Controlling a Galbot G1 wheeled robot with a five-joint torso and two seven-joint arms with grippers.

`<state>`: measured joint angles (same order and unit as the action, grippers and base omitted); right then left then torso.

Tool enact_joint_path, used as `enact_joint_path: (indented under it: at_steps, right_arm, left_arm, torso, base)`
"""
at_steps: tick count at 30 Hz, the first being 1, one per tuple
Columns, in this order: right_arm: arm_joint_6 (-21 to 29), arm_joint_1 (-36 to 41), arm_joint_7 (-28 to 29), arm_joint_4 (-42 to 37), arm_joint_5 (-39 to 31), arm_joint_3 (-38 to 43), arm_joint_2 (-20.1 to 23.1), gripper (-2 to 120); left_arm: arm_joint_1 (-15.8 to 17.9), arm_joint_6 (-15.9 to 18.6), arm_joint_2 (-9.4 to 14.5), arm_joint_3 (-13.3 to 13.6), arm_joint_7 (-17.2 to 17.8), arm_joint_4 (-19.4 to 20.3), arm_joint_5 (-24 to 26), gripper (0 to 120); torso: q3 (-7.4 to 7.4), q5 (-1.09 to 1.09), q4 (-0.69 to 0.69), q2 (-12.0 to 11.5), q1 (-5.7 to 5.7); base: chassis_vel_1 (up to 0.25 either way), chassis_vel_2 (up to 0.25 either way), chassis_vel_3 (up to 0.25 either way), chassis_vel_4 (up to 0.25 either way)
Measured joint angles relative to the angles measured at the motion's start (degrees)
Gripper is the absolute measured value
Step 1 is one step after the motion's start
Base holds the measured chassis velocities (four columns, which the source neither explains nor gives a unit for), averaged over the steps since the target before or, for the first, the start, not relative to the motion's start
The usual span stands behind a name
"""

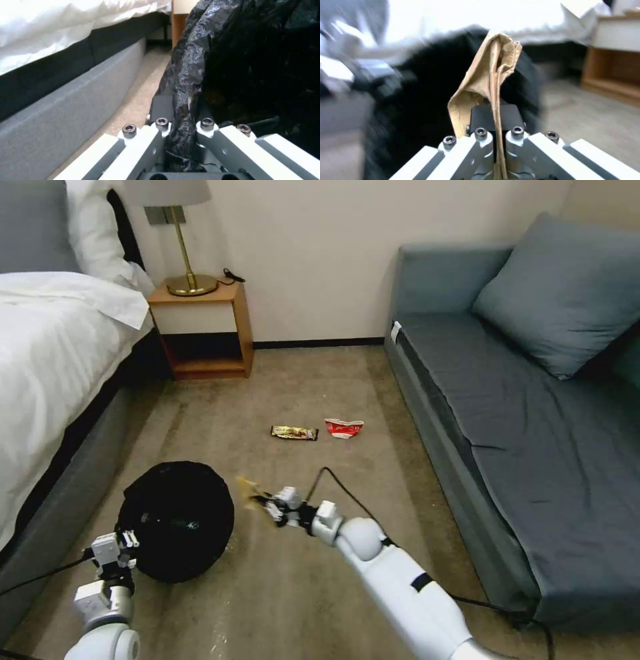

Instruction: Pick up the trash bin, then pick up the garbage on the floor and place it into the trash bin.

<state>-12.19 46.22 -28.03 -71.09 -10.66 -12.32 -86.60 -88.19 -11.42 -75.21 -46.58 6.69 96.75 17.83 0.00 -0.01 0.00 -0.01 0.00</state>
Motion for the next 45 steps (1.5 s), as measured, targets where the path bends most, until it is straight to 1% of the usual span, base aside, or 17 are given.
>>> enact_joint_path:
  at_steps: [5,8,9,12,16,20,24,26,27,29,30,32,35,36,40,41,45]
  right_arm:
    - [-1.8,-1.6,0.7,0.0,-2.9,-4.0,-2.1,0]
    - [-5.0,-3.1,1.7,4.5,-2.9,-5.2,-5.4,0]
    - [-5.0,-3.1,1.7,4.5,-2.9,-5.2,-5.4,0]
    - [-8.1,-3.4,2.2,10.7,-0.2,-3.9,-5.7,0]
    - [-10.0,-3.8,2.8,14.0,1.6,-3.5,-5.7,0]
    - [-11.0,-4.1,4.2,15.8,2.4,-3.4,-5.7,0]
    - [-11.7,-4.2,5.3,16.4,3.0,-3.4,-5.6,0]
    - [-11.7,-4.2,5.4,15.9,3.0,-3.6,-5.6,7]
    - [-11.7,-4.2,5.4,15.9,3.0,-3.6,-5.6,7]
    - [-11.7,-3.9,5.4,14.7,3.0,-4.1,-5.6,15]
    - [-11.6,-3.5,5.5,13.7,3.0,-4.7,-5.6,22]
    - [-11.4,-3.3,5.6,13.0,3.0,-5.1,-5.6,25]
    - [-10.9,-2.3,5.8,10.5,3.0,-6.8,-5.6,40]
    - [-10.9,-2.3,5.8,10.5,3.0,-6.8,-5.6,40]
    - [-10.5,-2.0,6.2,8.5,3.1,-8.4,-5.5,57]
    - [-10.5,-2.0,6.2,8.5,3.1,-8.4,-5.5,57]
    - [-10.3,-2.1,6.9,7.9,3.1,-8.8,-5.5,76]
  left_arm:
    - [0.0,0.1,-0.5,0.1,-0.2,0.6,-0.5,2]
    - [0.0,0.3,-1.4,0.2,-0.9,1.5,-1.2,2]
    - [0.0,0.3,-1.4,0.2,-0.9,1.5,-1.2,2]
    - [-0.5,0.5,-2.4,0.5,-1.5,2.9,-1.7,2]
    - [-0.7,0.6,-3.0,0.7,-1.9,3.5,-2.1,2]
    - [-1.0,0.6,-3.5,0.8,-2.2,3.6,-2.4,2]
    - [-1.0,0.6,-4.4,0.9,-2.4,3.6,-3.1,2]
    - [-0.9,0.6,-4.9,1.1,-2.4,3.5,-3.5,2]
    - [-0.9,0.6,-4.9,1.1,-2.4,3.5,-3.5,2]
    - [-0.6,0.6,-5.2,1.2,-2.4,3.0,-3.8,2]
    - [-0.4,0.5,-5.4,1.3,-2.4,2.7,-4.0,2]
    - [-0.3,0.5,-5.6,1.3,-2.4,2.4,-4.1,2]
    - [-0.2,0.5,-6.0,1.3,-2.4,2.2,-4.1,2]
    - [-0.2,0.5,-6.0,1.3,-2.4,2.2,-4.1,2]
    - [-0.4,0.4,-6.2,1.3,-2.3,2.2,-4.1,2]
    - [-0.4,0.4,-6.2,1.3,-2.3,2.2,-4.1,2]
    - [-0.5,0.3,-6.6,1.3,-2.3,2.2,-4.1,2]
  torso:
    - [0.00,0.00,0.00,0.0,0.00]
    - [-0.01,0.02,0.02,0.0,0.00]
    - [-0.01,0.02,0.02,0.0,0.00]
    - [0.00,0.00,-0.01,0.0,0.00]
    - [0.00,0.01,-0.02,0.0,0.00]
    - [0.00,0.01,0.00,0.0,0.00]
    - [0.00,0.01,-0.01,0.0,0.00]
    - [0.00,0.01,0.00,0.0,0.00]
    - [0.00,0.01,0.00,0.0,0.00]
    - [0.00,0.01,0.00,0.0,0.00]
    - [0.00,0.01,0.00,0.0,0.00]
    - [0.00,0.01,0.00,0.0,0.00]
    - [0.00,0.01,0.00,0.0,0.00]
    - [0.00,0.01,0.00,0.0,0.00]
    - [0.00,0.01,0.00,0.0,0.00]
    - [0.00,0.01,0.00,0.0,0.00]
    - [0.00,0.01,0.00,0.0,0.00]
  base:
    - [0.000,0.000,0.000,0.000]
    - [0.000,0.000,0.000,0.000]
    - [0.000,0.000,0.000,0.000]
    - [0.000,0.000,0.000,0.000]
    - [0.000,0.000,0.000,0.000]
    - [0.000,0.000,0.000,0.000]
    - [0.000,0.000,0.000,0.000]
    - [0.000,0.000,0.000,0.000]
    - [0.000,0.000,0.000,0.000]
    - [0.000,0.000,0.000,0.000]
    - [0.000,0.000,0.000,0.000]
    - [0.000,0.000,0.000,0.000]
    - [0.000,0.000,0.000,0.000]
    - [0.000,0.000,0.000,0.000]
    - [0.000,0.000,0.000,0.000]
    - [0.000,0.000,0.000,0.000]
    - [0.000,0.000,0.000,0.000]
